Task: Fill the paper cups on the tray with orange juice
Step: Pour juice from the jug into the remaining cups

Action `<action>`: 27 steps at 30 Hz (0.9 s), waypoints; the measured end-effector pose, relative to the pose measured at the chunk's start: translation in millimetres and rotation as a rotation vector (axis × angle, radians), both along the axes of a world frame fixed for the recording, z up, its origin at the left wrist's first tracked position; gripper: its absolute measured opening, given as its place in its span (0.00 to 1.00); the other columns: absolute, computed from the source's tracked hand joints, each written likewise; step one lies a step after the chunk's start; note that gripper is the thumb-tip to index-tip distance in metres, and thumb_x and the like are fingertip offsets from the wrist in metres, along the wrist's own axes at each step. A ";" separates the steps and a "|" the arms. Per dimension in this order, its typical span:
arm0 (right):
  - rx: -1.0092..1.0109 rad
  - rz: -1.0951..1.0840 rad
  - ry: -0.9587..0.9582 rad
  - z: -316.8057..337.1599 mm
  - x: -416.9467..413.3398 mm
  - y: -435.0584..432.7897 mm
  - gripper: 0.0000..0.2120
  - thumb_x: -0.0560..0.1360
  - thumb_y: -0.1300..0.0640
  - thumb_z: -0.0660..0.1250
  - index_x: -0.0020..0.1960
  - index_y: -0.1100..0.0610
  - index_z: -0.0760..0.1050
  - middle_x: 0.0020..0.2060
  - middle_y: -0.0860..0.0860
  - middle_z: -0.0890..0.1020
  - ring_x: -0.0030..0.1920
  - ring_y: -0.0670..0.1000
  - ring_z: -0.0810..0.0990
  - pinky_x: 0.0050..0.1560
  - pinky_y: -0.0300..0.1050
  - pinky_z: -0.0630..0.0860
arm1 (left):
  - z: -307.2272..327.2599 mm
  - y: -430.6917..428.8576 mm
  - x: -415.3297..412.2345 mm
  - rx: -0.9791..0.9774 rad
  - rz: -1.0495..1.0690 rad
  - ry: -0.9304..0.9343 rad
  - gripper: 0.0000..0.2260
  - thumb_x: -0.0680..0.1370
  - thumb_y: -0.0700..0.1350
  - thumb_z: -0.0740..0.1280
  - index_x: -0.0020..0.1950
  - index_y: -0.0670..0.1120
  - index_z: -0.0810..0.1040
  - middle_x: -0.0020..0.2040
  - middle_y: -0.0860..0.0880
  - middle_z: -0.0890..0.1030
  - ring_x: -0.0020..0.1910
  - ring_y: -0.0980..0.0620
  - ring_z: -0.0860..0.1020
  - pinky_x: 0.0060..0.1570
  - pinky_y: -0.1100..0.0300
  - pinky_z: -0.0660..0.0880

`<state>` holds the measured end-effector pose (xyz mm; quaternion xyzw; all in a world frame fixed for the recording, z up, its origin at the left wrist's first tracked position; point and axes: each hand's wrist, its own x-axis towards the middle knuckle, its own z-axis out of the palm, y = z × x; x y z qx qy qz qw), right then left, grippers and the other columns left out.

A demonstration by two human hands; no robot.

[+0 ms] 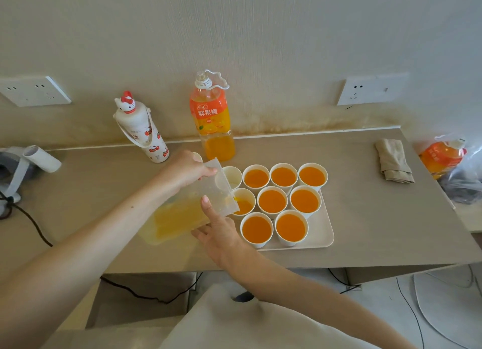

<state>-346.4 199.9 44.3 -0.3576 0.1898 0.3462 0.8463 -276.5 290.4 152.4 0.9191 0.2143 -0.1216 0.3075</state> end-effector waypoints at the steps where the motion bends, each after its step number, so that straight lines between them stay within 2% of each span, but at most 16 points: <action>1: 0.002 0.001 0.003 -0.1 -0.2 -0.3 0.40 0.61 0.44 0.77 0.69 0.52 0.67 0.64 0.54 0.77 0.65 0.59 0.73 0.70 0.60 0.67 | 0.4 -0.2 0.1 0.007 -0.006 0.004 0.16 0.73 0.53 0.72 0.43 0.39 0.80 0.37 0.47 0.77 0.38 0.49 0.75 0.43 0.56 0.70; 9: -0.012 -0.006 0.023 0.0 -2.0 2.0 0.42 0.60 0.44 0.77 0.70 0.54 0.67 0.64 0.55 0.77 0.64 0.60 0.74 0.68 0.59 0.69 | -0.3 -1.2 -1.1 0.052 -0.019 0.024 0.17 0.73 0.55 0.72 0.44 0.40 0.81 0.43 0.45 0.81 0.46 0.46 0.79 0.49 0.51 0.75; 16: -0.005 -0.008 0.007 1.4 -0.2 3.5 0.44 0.59 0.43 0.78 0.71 0.54 0.66 0.65 0.55 0.76 0.66 0.61 0.72 0.70 0.60 0.67 | 2.7 0.8 0.1 0.011 0.000 0.019 0.16 0.73 0.54 0.72 0.41 0.39 0.81 0.41 0.44 0.81 0.47 0.45 0.79 0.45 0.54 0.71; 19: -0.003 -0.007 0.002 1.6 0.6 2.6 0.41 0.62 0.44 0.77 0.70 0.53 0.67 0.65 0.55 0.76 0.66 0.61 0.73 0.70 0.60 0.67 | 4.1 1.1 0.5 -0.006 0.002 0.024 0.16 0.73 0.53 0.72 0.42 0.39 0.81 0.42 0.45 0.81 0.47 0.46 0.79 0.49 0.53 0.73; 22: 0.002 -0.008 0.003 1.2 0.9 0.1 0.33 0.65 0.45 0.76 0.66 0.52 0.69 0.62 0.54 0.78 0.63 0.60 0.75 0.69 0.59 0.68 | 4.3 0.7 0.4 -0.004 -0.008 0.027 0.16 0.73 0.53 0.72 0.40 0.40 0.81 0.40 0.46 0.80 0.46 0.46 0.79 0.46 0.54 0.72; 24: 0.021 -0.006 -0.002 0.4 0.1 0.0 0.29 0.66 0.46 0.75 0.63 0.50 0.70 0.61 0.53 0.78 0.64 0.60 0.74 0.69 0.60 0.68 | 3.3 1.6 0.7 0.012 -0.016 0.031 0.16 0.73 0.54 0.72 0.41 0.41 0.81 0.42 0.46 0.81 0.46 0.47 0.79 0.49 0.53 0.74; 27: 0.028 0.000 -0.007 0.8 0.6 0.3 0.30 0.64 0.45 0.75 0.63 0.50 0.70 0.63 0.53 0.78 0.63 0.58 0.75 0.70 0.60 0.67 | 2.7 2.5 1.9 0.015 -0.016 0.026 0.16 0.73 0.54 0.72 0.42 0.41 0.81 0.42 0.46 0.82 0.47 0.47 0.80 0.51 0.52 0.75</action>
